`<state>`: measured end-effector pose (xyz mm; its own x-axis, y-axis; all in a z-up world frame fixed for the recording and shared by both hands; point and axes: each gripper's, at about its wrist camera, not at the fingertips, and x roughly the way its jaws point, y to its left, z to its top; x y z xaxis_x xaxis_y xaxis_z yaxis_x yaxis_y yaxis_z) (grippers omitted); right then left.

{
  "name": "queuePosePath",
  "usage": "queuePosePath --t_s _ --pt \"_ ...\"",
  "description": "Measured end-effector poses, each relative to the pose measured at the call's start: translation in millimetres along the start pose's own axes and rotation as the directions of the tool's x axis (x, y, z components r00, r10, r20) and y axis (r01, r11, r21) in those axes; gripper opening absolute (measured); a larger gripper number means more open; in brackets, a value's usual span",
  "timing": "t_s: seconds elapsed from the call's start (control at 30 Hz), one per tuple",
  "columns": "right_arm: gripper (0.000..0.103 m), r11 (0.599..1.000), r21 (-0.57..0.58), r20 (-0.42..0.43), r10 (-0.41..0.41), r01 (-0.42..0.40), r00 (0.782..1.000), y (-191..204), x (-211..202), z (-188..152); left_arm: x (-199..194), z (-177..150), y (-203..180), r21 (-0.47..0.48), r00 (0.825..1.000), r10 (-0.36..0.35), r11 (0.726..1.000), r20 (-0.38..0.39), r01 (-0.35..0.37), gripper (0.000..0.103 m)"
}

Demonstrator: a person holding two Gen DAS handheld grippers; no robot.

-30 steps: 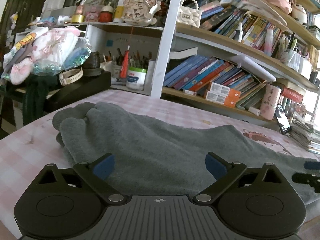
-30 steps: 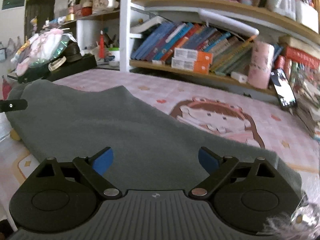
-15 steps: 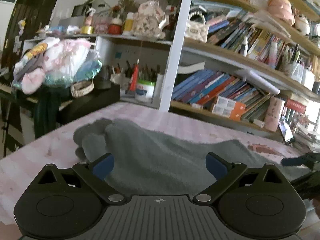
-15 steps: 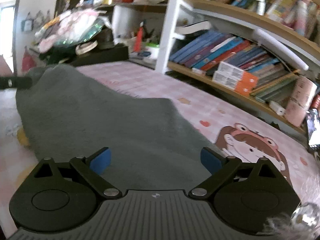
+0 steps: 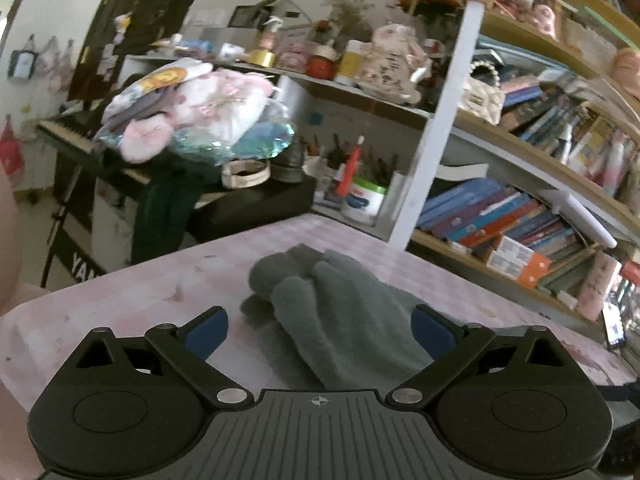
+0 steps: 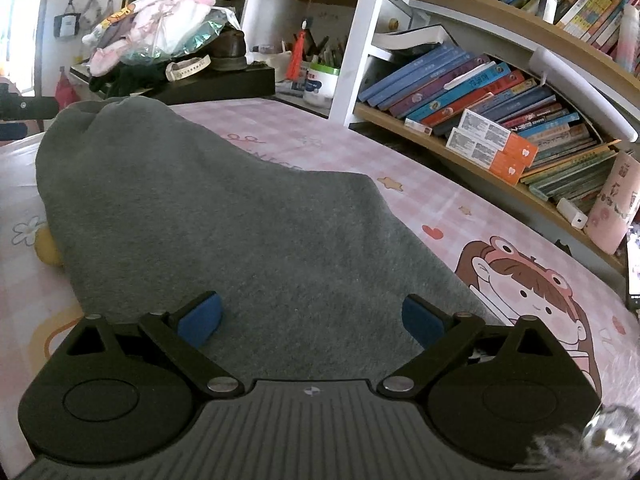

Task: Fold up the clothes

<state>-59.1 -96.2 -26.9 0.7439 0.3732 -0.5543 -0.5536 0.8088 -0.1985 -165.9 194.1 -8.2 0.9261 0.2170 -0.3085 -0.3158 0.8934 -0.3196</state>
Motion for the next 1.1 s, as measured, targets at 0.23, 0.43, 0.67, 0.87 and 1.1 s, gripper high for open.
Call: queuePosePath --t_s 0.23,0.43,0.67,0.87,1.1 --pt "0.098 1.000 -0.018 0.020 -0.021 0.022 1.000 4.7 -1.6 -1.9 13.5 -3.9 8.3 -0.047 0.998 0.015 0.999 -0.061 -0.017 0.089" --pt "0.099 0.999 -0.024 0.021 -0.027 0.028 0.999 5.7 -1.6 -1.7 24.2 -6.0 15.2 -0.101 0.993 0.028 0.994 -0.118 -0.040 0.087" --pt "0.099 0.999 -0.022 0.020 -0.028 0.029 0.999 5.4 -1.3 -1.6 33.0 -4.3 9.4 -0.079 0.989 0.055 0.995 -0.140 -0.066 0.084" --pt "0.099 0.999 -0.021 0.020 -0.027 0.027 0.999 5.9 -1.7 -1.9 52.1 2.1 13.7 -0.115 0.987 0.005 0.993 -0.160 -0.024 0.051" --pt "0.099 1.000 -0.018 0.019 -0.025 0.026 0.999 5.8 -1.6 -1.8 62.2 15.5 18.1 -0.245 0.976 -0.128 0.966 -0.177 0.083 0.011"
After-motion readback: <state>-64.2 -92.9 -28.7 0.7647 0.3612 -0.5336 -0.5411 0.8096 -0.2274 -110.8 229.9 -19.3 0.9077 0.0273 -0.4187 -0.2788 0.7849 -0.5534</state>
